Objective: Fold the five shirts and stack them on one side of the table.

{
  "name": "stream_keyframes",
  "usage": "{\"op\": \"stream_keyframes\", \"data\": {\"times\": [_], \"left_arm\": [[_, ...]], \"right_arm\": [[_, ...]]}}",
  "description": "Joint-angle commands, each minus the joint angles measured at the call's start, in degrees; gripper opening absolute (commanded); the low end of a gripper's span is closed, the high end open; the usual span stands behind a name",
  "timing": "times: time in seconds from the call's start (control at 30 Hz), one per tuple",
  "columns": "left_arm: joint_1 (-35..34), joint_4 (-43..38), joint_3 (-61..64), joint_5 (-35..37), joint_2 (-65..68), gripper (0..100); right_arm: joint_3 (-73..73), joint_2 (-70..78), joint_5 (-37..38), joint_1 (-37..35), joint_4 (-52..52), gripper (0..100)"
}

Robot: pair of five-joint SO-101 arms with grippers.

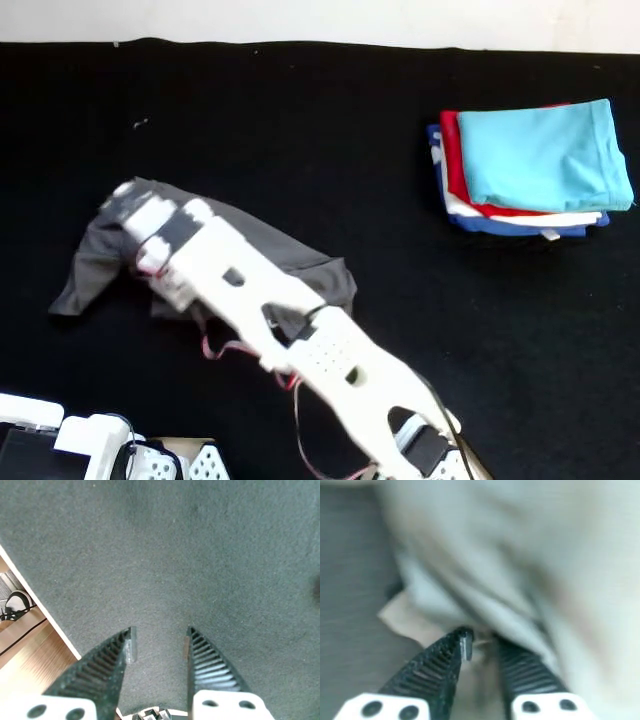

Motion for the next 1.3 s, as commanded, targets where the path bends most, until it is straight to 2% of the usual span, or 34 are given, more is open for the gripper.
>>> {"op": "stream_keyframes", "data": {"times": [0.0, 0.3, 0.57, 0.97, 1.07, 1.17, 1.27], "left_arm": [[-0.2, -0.9, -0.7, -0.9, -1.6, 16], [0.6, -0.9, -0.7, -0.9, -1.6, 16], [0.6, -0.9, -0.7, -0.9, -1.5, 16], [0.6, -0.9, -0.7, -0.9, -1.5, 16], [0.6, -0.9, -0.7, -0.9, -1.5, 16], [0.7, -0.9, -0.7, -0.9, -1.5, 16], [1.2, -0.9, -0.7, -0.9, -1.6, 16]], "right_arm": [[-1.3, -2.9, 0.8, 5.0, 3.0, 4.2], [-1.3, -12.4, 0.7, -2.9, 5.1, 21.1], [-1.2, -8.2, 0.7, -9.2, 3.8, 21.5], [-1.3, -1.3, 1.1, -2.1, -2.2, 21.3], [-0.7, -1.2, 4.4, 0.0, -4.6, 21.3], [-1.2, -0.2, 7.5, 1.4, -5.1, 16.5], [-1.4, -0.2, 9.1, 2.2, -5.1, 1.1]]}}
